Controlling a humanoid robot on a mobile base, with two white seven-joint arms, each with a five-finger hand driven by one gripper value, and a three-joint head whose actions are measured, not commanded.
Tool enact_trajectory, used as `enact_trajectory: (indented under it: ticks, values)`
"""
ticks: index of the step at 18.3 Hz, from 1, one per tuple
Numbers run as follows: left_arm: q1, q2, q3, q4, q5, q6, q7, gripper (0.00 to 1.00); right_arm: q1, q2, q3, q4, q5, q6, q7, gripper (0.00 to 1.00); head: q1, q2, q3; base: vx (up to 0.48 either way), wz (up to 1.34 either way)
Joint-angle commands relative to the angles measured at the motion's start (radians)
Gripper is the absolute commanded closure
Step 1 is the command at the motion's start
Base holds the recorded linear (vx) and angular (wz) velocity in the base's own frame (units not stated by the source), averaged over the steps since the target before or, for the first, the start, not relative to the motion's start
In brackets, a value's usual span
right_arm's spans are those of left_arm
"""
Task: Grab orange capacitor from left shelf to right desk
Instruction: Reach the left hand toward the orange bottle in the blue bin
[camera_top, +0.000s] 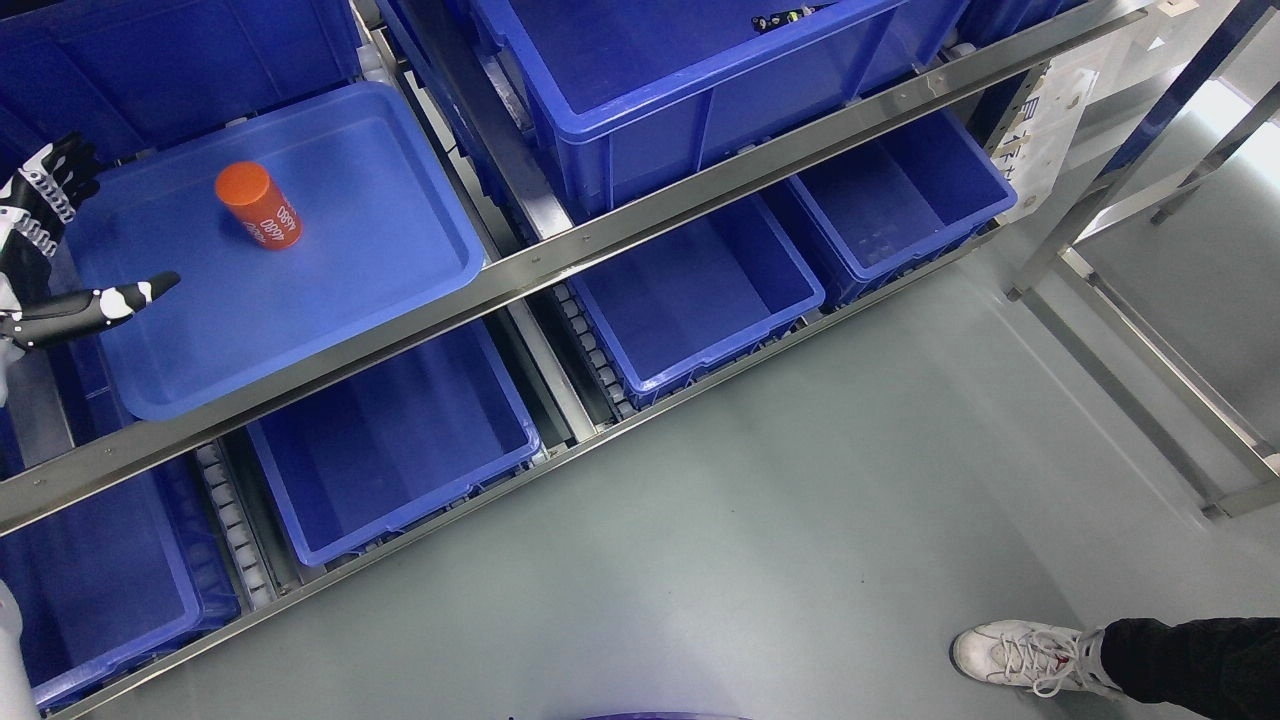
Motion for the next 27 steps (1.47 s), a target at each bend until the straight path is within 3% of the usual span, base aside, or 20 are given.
enact_trajectory:
  ticks: [1,7,14,23,27]
  values:
    - [-0.048,0.123,-0.084,0.185,0.000,0.000,-0.037,0.02,0.020,-0.017,-0.012,-0.017,0.005,-0.001,0.000,0.00,0.0000,0.000,0.000,0.000,0.00]
    - [-0.074,0.087,-0.201,0.233,0.000,0.011,-0.028,0.03,0.020,-0.017,-0.012,-0.017,0.005,-0.001,0.000,0.00,0.0000,0.000,0.000,0.000,0.00]
    - [-0.153,0.031,-0.226,0.319,-0.002,0.013,-0.024,0.07,0.020,-0.017,-0.012,-0.017,0.005,0.001,0.000,0.00,0.0000,0.000,0.000,0.000,0.00]
    - [-0.169,0.028,-0.270,0.335,-0.008,0.011,-0.024,0.07,0.020,-0.017,-0.012,-0.017,0.005,-0.001,0.000,0.00,0.0000,0.000,0.000,0.002,0.00]
    - [-0.198,0.028,-0.256,0.363,-0.003,0.011,-0.024,0.17,0.020,-0.017,-0.012,-0.017,0.005,-0.001,0.000,0.00,0.0000,0.000,0.000,0.003,-0.05]
